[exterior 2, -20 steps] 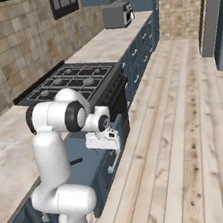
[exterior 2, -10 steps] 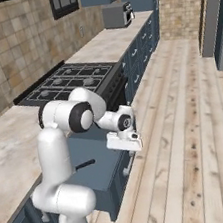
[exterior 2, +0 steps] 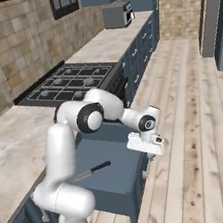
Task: Pick up the knife from the drawer and place it on the cutting board. Then place the meat from the plate to the cutting board.
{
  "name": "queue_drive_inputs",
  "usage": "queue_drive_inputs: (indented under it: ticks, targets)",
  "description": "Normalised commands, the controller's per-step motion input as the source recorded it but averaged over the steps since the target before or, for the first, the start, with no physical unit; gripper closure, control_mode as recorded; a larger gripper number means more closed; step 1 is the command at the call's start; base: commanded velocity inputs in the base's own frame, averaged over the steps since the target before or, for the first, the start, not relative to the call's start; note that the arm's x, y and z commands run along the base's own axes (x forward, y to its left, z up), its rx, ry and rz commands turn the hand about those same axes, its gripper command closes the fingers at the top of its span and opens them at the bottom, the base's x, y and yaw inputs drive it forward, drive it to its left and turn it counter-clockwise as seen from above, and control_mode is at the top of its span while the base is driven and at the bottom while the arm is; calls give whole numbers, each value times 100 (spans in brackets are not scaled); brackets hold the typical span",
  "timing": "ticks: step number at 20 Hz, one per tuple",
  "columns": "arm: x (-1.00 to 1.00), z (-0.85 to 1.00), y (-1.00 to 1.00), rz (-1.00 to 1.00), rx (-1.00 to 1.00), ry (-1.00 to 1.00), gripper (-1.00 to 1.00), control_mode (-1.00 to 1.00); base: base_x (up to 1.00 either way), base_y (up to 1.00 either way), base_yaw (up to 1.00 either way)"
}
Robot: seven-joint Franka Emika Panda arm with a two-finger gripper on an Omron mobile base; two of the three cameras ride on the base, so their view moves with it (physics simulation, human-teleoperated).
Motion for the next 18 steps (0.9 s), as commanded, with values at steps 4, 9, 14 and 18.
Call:
queue_drive_inputs:
  ticks: [4,9,14,18]
  targets:
    - [0,0,-100,0,18,0,-100,-100,0,0,0]
    - [15,27,-20,1,6,8,-100,-100,0,0,0]
    - [-21,93,19,0,-2,0,-100,-100,0,0,0]
    - [-22,86,3,0,-8,5,-100,-100,0,0,0]
